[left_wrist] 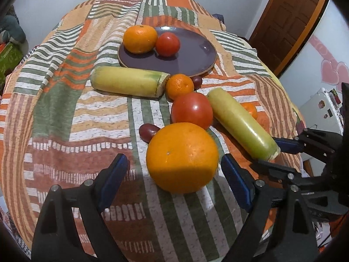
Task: Organize fruits
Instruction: 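Grasp the pale green zucchini with the right tool while the left tool grasps another large orange, then lift the zucchini onto the plate with the right tool while the left tool places the orange there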
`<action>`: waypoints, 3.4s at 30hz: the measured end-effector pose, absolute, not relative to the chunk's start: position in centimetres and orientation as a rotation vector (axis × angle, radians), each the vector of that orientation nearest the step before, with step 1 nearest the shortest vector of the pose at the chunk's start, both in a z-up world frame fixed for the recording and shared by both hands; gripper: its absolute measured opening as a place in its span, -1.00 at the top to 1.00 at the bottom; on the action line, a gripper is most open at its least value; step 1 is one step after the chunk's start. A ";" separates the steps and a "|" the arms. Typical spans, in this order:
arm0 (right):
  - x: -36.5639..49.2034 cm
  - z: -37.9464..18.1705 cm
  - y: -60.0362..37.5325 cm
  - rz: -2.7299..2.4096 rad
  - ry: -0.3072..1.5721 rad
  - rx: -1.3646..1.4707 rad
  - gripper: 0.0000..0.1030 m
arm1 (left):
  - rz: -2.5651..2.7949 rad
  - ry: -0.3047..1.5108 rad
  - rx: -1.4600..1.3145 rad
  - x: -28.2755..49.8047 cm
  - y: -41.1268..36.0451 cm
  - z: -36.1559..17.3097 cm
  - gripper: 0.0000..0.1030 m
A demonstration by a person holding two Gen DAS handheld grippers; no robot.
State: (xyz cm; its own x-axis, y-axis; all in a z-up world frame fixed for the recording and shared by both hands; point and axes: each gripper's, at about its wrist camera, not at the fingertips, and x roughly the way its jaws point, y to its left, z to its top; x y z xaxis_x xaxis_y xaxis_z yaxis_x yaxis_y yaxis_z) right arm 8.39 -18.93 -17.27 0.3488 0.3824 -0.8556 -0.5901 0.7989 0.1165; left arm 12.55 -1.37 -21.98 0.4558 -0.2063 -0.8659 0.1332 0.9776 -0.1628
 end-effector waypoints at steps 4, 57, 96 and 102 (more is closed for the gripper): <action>9.0 -17.0 -18.5 0.633 1.033 -0.210 0.28 | -0.223 1.076 -0.081 12.8 -1.5 -22.2 -0.48; 10.2 -15.0 -18.1 0.597 0.909 -0.201 0.32 | -0.191 0.935 -0.104 12.4 1.5 -16.9 -0.27; 25.2 -14.5 -15.8 0.543 0.846 -0.154 0.34 | -0.180 0.969 -0.107 28.0 1.9 -20.5 -0.27; 27.3 -15.1 -14.5 0.562 0.868 -0.185 0.34 | -0.180 0.988 -0.107 28.6 2.0 -21.3 -0.27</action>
State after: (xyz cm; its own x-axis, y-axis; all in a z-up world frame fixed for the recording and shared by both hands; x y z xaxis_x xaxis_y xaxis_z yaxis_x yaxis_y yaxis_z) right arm 27.26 -14.47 -15.09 0.5130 0.3910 -0.7641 -0.5370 0.8407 0.0697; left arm 28.60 1.99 -21.30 0.5370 -0.1996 -0.8196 0.1029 0.9798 -0.1712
